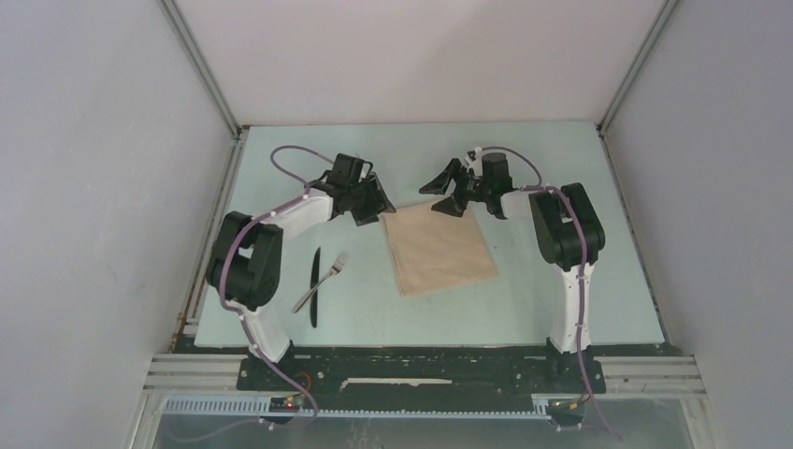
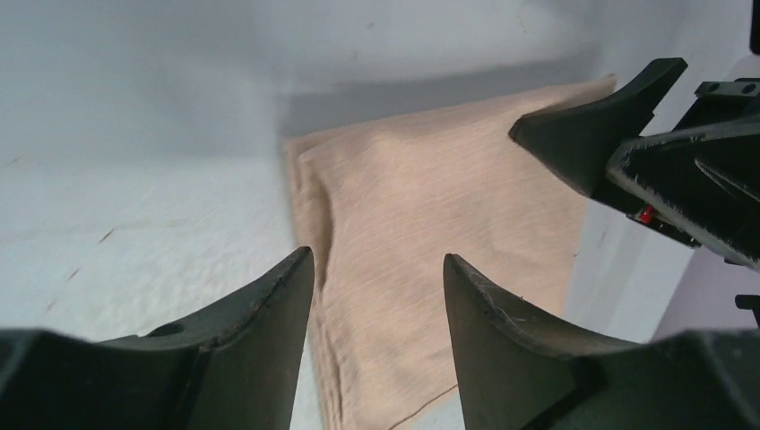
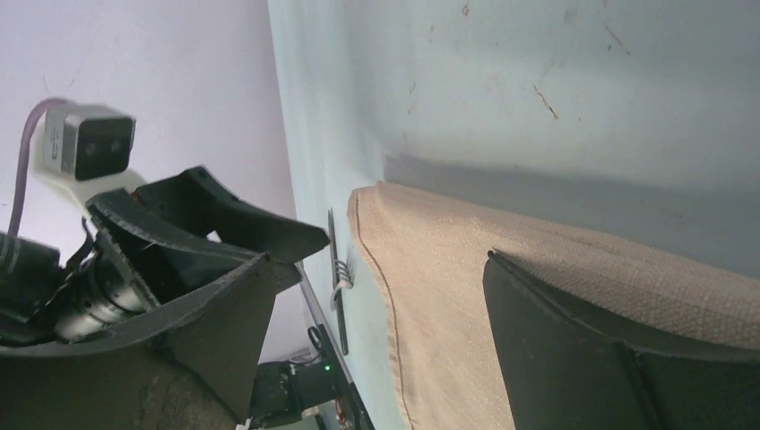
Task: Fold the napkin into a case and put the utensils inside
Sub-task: Smooth out the square-folded napkin at the center of the board.
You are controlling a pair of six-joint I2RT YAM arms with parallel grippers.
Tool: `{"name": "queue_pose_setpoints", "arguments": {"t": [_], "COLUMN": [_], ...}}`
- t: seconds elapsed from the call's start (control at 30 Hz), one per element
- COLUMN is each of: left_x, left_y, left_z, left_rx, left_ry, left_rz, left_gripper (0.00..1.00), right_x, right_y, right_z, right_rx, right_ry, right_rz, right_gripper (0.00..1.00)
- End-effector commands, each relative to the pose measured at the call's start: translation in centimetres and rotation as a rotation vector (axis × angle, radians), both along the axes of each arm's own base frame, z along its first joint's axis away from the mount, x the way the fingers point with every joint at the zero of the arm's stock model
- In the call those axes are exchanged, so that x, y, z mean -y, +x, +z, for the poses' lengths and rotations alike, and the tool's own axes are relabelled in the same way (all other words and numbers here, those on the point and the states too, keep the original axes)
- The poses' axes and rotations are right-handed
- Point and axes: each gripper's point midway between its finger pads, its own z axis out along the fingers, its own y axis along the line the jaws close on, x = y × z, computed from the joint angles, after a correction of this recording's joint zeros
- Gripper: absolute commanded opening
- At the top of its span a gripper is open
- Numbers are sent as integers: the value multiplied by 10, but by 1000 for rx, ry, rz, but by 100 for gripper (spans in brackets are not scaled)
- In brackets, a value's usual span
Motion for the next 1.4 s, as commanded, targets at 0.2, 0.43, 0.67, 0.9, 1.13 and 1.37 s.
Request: {"name": "queue_pose_setpoints", "arguments": {"t": [0.2, 0.43, 0.67, 0.9, 1.13, 1.37], "left_x": [2, 58, 18, -35, -42, -27], "left_y": [-1, 20, 41, 21, 16, 18], "left_z": [62, 39, -25, -67, -72, -43], "left_rx": [187, 143, 43, -67, -83, -36], "left_ry": [-40, -254, -146, -50, -41, -56], "left_rz": [23, -89, 44, 162, 170, 120], "left_gripper": [62, 59, 59, 59, 58, 59], "right_x": [-8, -9, -6, 20, 62, 112], "right_y": [16, 19, 20, 30, 38, 46], "right_z": [26, 14, -4, -17, -26, -6], "right_rx": [81, 52, 21, -11, -44, -16], "right_ry": [63, 74, 68, 61, 77, 92], "right_rz": [0, -22, -29, -75, -125, -126], "right_gripper": [92, 93, 93, 93, 93, 92]}}
